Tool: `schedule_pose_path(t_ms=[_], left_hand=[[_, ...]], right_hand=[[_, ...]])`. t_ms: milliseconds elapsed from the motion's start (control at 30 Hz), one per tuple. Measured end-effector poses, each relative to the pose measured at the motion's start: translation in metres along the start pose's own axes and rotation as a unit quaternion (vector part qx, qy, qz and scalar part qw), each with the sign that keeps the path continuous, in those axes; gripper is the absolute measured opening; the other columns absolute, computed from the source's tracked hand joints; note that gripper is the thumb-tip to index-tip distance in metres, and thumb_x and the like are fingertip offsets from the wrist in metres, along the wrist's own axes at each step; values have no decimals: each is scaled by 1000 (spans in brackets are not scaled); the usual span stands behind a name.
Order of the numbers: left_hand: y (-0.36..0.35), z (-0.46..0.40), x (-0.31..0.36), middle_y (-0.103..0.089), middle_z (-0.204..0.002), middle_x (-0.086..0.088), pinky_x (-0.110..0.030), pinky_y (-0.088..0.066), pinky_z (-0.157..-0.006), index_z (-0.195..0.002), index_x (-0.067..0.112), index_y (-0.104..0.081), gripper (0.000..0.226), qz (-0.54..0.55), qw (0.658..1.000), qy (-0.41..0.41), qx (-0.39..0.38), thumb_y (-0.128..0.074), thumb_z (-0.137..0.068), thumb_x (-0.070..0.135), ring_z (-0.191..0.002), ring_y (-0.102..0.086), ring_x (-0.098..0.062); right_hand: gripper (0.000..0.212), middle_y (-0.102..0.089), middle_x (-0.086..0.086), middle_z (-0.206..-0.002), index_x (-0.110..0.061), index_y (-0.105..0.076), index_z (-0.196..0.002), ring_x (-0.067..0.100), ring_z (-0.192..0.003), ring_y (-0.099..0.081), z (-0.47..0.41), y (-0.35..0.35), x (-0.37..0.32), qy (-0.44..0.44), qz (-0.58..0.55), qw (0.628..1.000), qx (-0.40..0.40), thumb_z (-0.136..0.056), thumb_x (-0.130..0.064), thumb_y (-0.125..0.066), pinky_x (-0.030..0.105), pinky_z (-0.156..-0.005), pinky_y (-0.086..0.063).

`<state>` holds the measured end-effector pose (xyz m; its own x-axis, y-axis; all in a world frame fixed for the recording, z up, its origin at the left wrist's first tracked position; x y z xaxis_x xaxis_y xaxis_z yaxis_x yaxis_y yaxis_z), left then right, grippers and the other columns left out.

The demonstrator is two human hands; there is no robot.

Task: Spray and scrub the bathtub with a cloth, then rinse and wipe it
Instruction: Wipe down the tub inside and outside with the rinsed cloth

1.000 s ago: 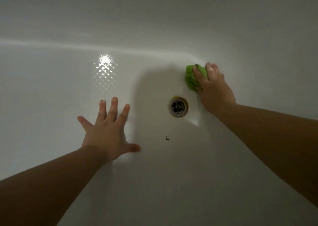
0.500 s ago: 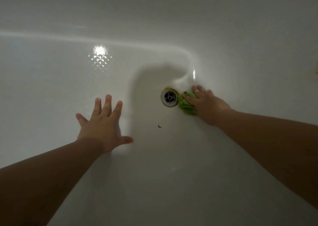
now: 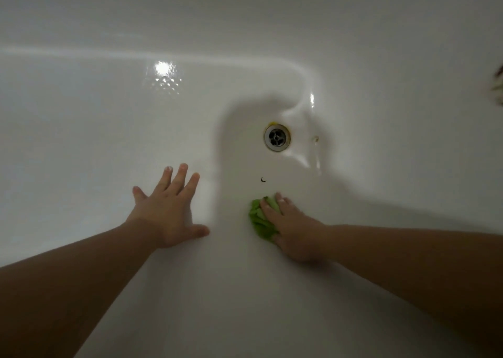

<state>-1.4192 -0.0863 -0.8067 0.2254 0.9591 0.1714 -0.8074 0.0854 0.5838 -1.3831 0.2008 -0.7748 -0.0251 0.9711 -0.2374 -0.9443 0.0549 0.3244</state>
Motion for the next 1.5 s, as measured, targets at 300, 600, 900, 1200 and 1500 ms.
schedule_pose_path(t_ms=[300,600,900,1200,1500], left_hand=[[-4,-7,-6,43,-160,10,-81,-11,-111,-156,38,30,135,-8,1000,-2,9,-39,-62,104,-151,35,-19],[-3,-21,-1,42,-161,5,-83,-11,-111,-155,39,30,135,-27,999,9,40,-34,-58,107,-150,36,-24],[-2,-22,6,42,-161,4,-83,-11,-111,-155,42,28,133,-10,999,12,35,-39,-59,105,-150,37,-26],[-4,-24,8,43,-161,4,-82,-8,-112,-156,43,27,130,-10,998,21,51,-32,-60,107,-150,37,-26],[-4,-25,12,42,-162,2,-83,-8,-112,-156,42,27,130,2,998,22,52,-35,-61,106,-149,38,-28]], right_hand=[[85,19,12,-170,-28,11,-164,39,-157,17,-93,36,-59,85,67,958,267,-104,-9,-46,61,-125,-2],[75,10,12,-173,-26,2,-166,35,-159,7,-110,138,52,-56,50,932,356,-107,-12,-42,57,-127,-8],[67,-10,19,-171,-19,-21,-165,41,-158,-6,-86,39,24,21,-3,931,365,-104,-15,-49,54,-127,-15],[73,0,14,-173,-23,-12,-165,37,-159,1,-104,131,55,-86,2,915,393,-103,-11,-48,56,-127,-14],[66,-12,19,-170,-18,-21,-164,41,-157,-6,-73,43,16,-41,7,930,365,-102,-15,-45,57,-126,-17]])
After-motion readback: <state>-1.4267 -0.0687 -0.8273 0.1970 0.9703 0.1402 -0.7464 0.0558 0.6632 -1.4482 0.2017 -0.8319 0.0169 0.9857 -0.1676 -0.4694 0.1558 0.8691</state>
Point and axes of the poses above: each hand's wrist, its own z-axis away from the middle knuckle, its own y-axis out of the back of the hand, x = y × z, the point moved 1 cm from there along -z, towards the middle knuckle
